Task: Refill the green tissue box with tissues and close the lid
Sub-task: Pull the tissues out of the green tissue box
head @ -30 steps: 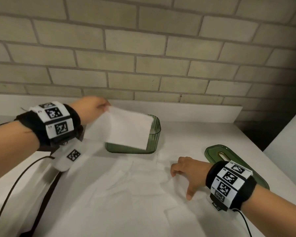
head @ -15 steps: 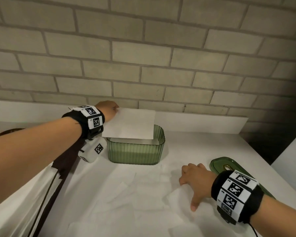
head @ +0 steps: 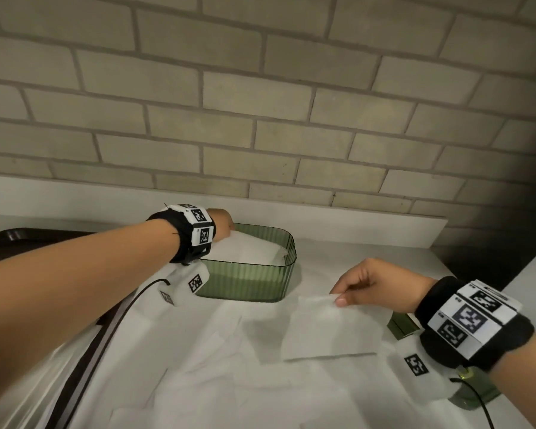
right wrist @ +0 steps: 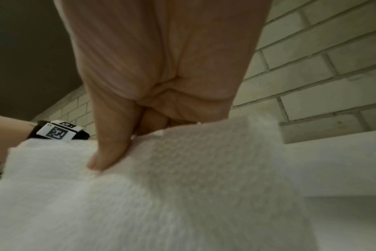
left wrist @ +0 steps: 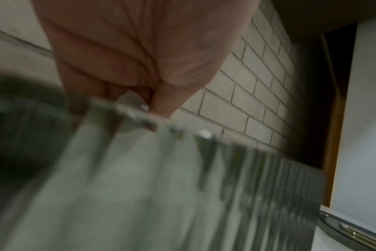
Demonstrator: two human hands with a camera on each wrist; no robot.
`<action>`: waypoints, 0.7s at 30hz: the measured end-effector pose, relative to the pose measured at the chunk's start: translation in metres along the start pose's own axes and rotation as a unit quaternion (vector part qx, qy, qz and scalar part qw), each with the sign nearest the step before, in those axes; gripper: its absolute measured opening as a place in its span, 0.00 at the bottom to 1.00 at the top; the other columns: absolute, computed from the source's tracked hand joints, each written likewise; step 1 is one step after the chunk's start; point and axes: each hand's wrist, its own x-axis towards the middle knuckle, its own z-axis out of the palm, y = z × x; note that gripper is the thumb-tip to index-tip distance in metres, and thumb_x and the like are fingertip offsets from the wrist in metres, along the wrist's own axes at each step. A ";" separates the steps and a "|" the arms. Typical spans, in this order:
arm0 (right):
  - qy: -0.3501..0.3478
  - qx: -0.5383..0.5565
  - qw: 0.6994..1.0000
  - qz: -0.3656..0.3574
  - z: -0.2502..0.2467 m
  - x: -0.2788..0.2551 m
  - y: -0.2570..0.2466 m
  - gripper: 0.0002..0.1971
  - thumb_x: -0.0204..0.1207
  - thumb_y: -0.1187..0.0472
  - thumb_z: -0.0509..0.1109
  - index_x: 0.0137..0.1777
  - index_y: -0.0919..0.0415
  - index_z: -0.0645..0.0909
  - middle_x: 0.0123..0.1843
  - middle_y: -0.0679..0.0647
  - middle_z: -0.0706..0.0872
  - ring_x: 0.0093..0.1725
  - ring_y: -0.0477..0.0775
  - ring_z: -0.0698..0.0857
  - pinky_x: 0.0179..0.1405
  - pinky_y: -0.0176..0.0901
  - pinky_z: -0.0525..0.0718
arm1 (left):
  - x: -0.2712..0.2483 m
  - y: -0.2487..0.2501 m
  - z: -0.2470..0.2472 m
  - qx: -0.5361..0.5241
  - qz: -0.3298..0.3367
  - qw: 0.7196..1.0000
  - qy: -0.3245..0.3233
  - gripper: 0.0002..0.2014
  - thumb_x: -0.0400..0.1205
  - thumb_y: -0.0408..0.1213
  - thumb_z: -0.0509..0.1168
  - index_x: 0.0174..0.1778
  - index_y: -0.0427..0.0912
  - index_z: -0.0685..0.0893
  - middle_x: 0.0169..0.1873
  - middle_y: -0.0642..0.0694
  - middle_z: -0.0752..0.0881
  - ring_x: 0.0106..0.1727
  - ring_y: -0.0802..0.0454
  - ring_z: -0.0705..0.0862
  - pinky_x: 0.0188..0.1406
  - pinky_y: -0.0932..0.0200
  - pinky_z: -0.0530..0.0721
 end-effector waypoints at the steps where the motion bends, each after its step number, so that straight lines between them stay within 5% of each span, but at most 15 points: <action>1: -0.011 0.014 1.000 -0.002 0.001 0.001 0.000 0.06 0.73 0.62 0.75 0.42 0.48 0.88 0.42 0.47 0.91 0.42 0.41 0.86 0.51 0.31 0.82 | 0.002 0.000 0.002 0.014 0.001 1.000 -0.009 0.18 0.87 0.31 0.52 0.72 0.33 0.75 0.71 0.38 0.76 0.67 0.42 0.76 0.66 0.56 0.71; 3: -0.035 0.037 0.999 -0.006 0.005 0.003 0.001 0.05 0.75 0.65 0.73 0.44 0.53 0.87 0.41 0.48 0.89 0.41 0.42 0.85 0.50 0.34 0.82 | 0.007 -0.003 0.007 0.027 -0.005 0.999 -0.021 0.18 0.87 0.32 0.52 0.71 0.31 0.75 0.70 0.38 0.77 0.58 0.45 0.77 0.63 0.56 0.73; 5: -0.058 0.061 0.996 -0.001 0.011 0.006 0.002 0.05 0.76 0.65 0.72 0.46 0.53 0.85 0.40 0.48 0.88 0.39 0.43 0.83 0.47 0.35 0.81 | 0.013 -0.007 0.009 0.029 -0.016 0.999 -0.020 0.17 0.86 0.33 0.53 0.70 0.33 0.76 0.68 0.39 0.78 0.61 0.44 0.79 0.57 0.60 0.73; 9: -0.066 0.041 0.997 0.027 0.029 0.016 0.010 0.07 0.71 0.61 0.77 0.42 0.48 0.84 0.34 0.48 0.86 0.33 0.42 0.80 0.38 0.32 0.77 | 0.015 -0.008 0.009 0.037 -0.005 0.999 -0.001 0.17 0.85 0.32 0.56 0.68 0.34 0.78 0.50 0.44 0.74 0.51 0.49 0.73 0.49 0.63 0.68; 12: -0.025 0.022 0.999 0.019 0.034 0.024 0.010 0.07 0.70 0.60 0.78 0.37 0.47 0.85 0.28 0.41 0.83 0.29 0.35 0.77 0.37 0.26 0.75 | 0.010 -0.001 0.009 0.074 -0.007 0.997 -0.015 0.06 0.81 0.31 0.60 0.42 0.37 0.81 0.38 0.46 0.76 0.44 0.48 0.73 0.43 0.60 0.71; 14: 0.006 0.043 0.999 -0.004 0.031 0.026 0.006 0.05 0.71 0.61 0.77 0.39 0.49 0.87 0.31 0.42 0.86 0.32 0.36 0.79 0.40 0.29 0.77 | 0.010 0.001 0.007 0.085 -0.004 0.996 -0.007 0.12 0.80 0.32 0.61 0.30 0.38 0.73 0.30 0.46 0.74 0.41 0.46 0.75 0.39 0.59 0.71; 16: 0.038 0.047 0.998 -0.023 0.023 0.028 -0.001 0.06 0.73 0.62 0.75 0.39 0.49 0.87 0.33 0.41 0.88 0.35 0.37 0.82 0.44 0.31 0.80 | 0.003 0.002 0.000 0.092 0.007 0.996 0.010 0.05 0.80 0.35 0.63 0.40 0.37 0.79 0.38 0.46 0.76 0.43 0.47 0.75 0.41 0.59 0.72; 18: 0.078 0.035 0.996 -0.032 0.013 0.031 -0.011 0.06 0.76 0.62 0.72 0.41 0.50 0.87 0.38 0.46 0.90 0.39 0.42 0.85 0.47 0.34 0.83 | 0.004 -0.003 -0.004 0.089 0.023 0.995 0.036 0.12 0.80 0.36 0.64 0.57 0.36 0.83 0.47 0.46 0.79 0.47 0.48 0.76 0.44 0.59 0.74; 21: 0.178 0.023 0.982 -0.051 -0.010 0.040 -0.029 0.08 0.79 0.63 0.68 0.43 0.49 0.85 0.43 0.45 0.89 0.40 0.38 0.85 0.46 0.30 0.82 | -0.005 -0.010 -0.016 0.074 0.015 0.996 0.050 0.15 0.80 0.33 0.65 0.63 0.39 0.83 0.59 0.43 0.83 0.55 0.46 0.81 0.49 0.58 0.77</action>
